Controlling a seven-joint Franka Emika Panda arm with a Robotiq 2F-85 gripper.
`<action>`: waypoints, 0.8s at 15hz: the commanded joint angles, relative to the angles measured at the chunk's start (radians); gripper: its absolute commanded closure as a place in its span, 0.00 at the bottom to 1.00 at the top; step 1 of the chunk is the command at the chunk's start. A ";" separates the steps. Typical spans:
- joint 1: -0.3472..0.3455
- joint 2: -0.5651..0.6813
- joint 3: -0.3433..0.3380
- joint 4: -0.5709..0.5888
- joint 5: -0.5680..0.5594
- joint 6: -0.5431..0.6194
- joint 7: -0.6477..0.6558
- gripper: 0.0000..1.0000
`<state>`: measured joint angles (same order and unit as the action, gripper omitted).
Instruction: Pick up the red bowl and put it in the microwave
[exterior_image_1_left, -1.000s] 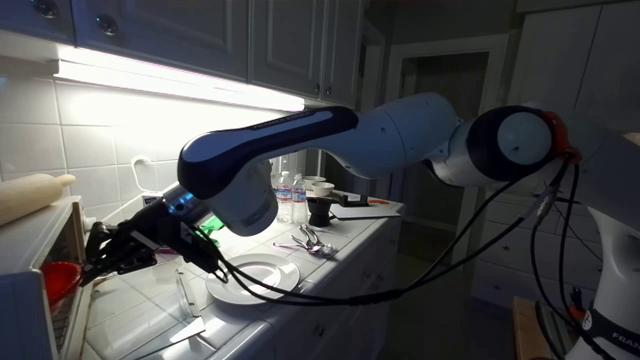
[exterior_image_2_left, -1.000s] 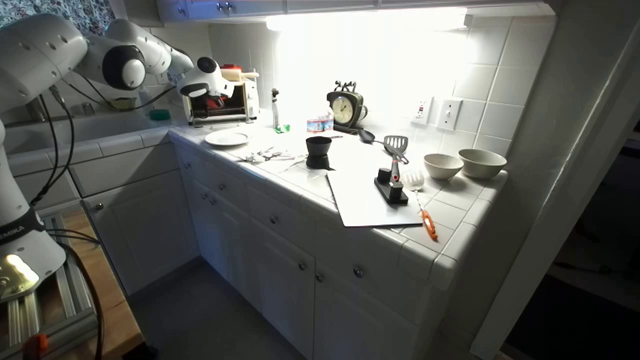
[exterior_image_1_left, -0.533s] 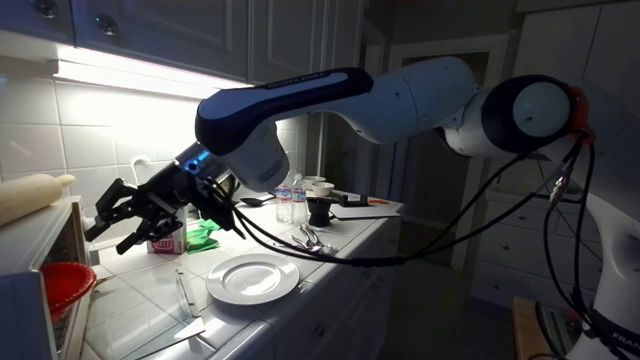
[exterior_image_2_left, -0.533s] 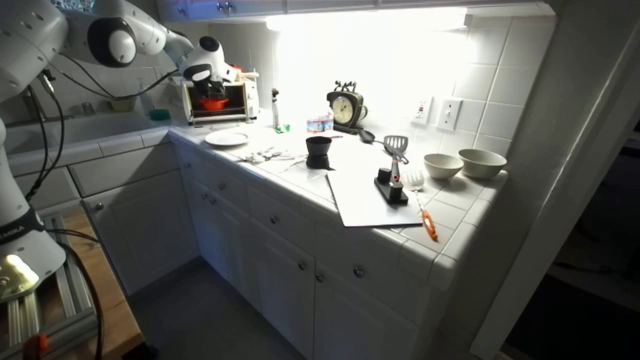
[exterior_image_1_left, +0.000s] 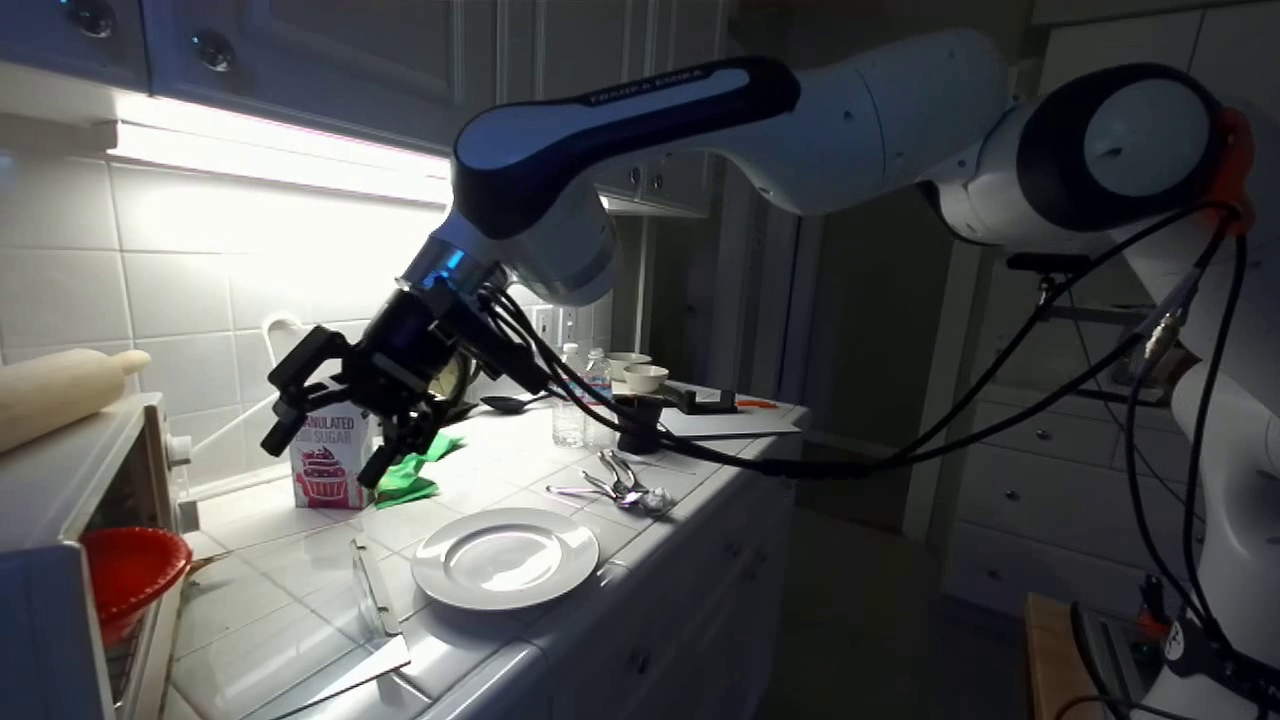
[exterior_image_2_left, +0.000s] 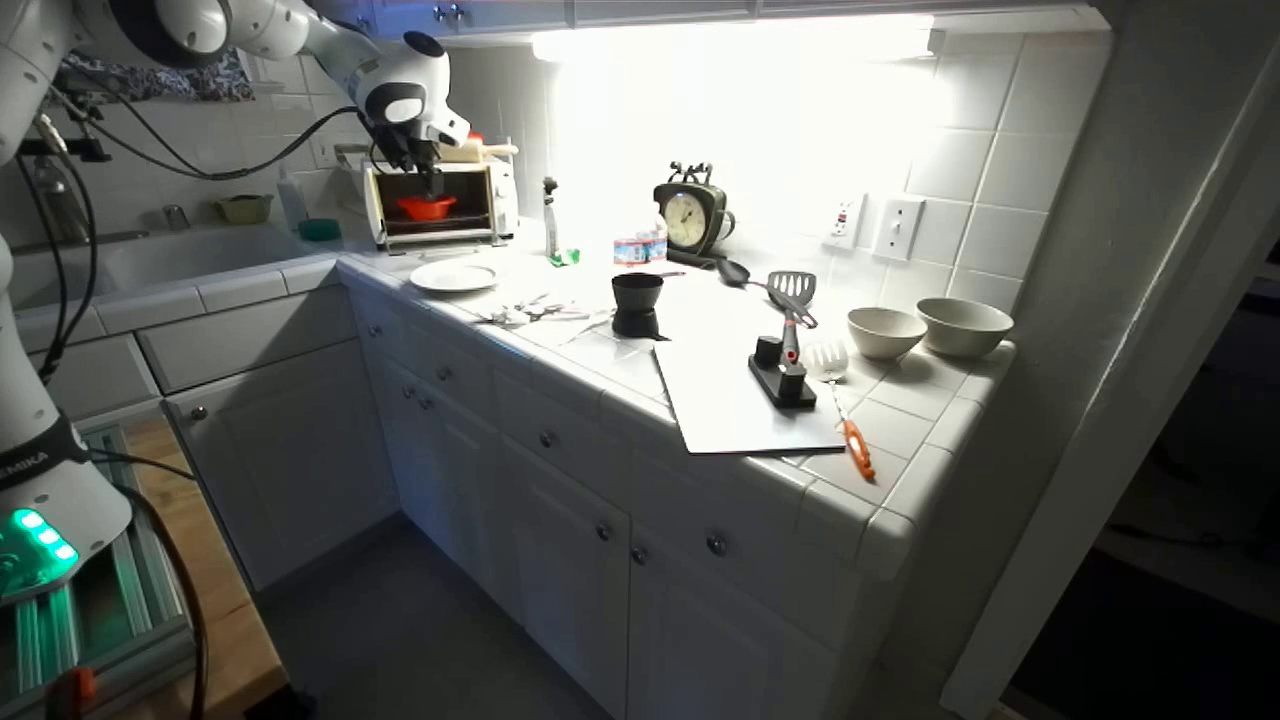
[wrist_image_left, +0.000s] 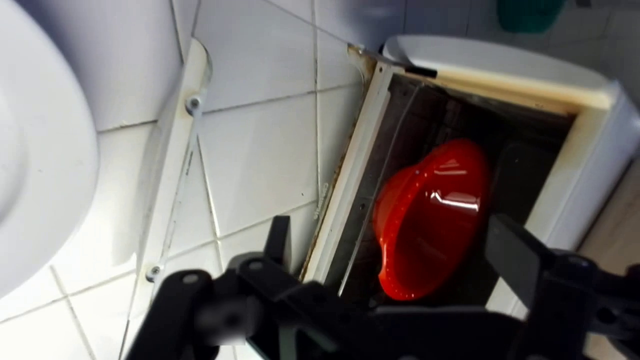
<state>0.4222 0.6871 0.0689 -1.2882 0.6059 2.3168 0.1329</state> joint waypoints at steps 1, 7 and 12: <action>-0.008 -0.110 0.016 -0.113 -0.201 -0.083 0.041 0.00; 0.013 -0.203 0.024 -0.206 -0.523 -0.157 0.054 0.00; -0.006 -0.190 0.055 -0.185 -0.618 -0.150 0.084 0.00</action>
<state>0.4419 0.4917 0.0910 -1.4814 0.0068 2.1721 0.2053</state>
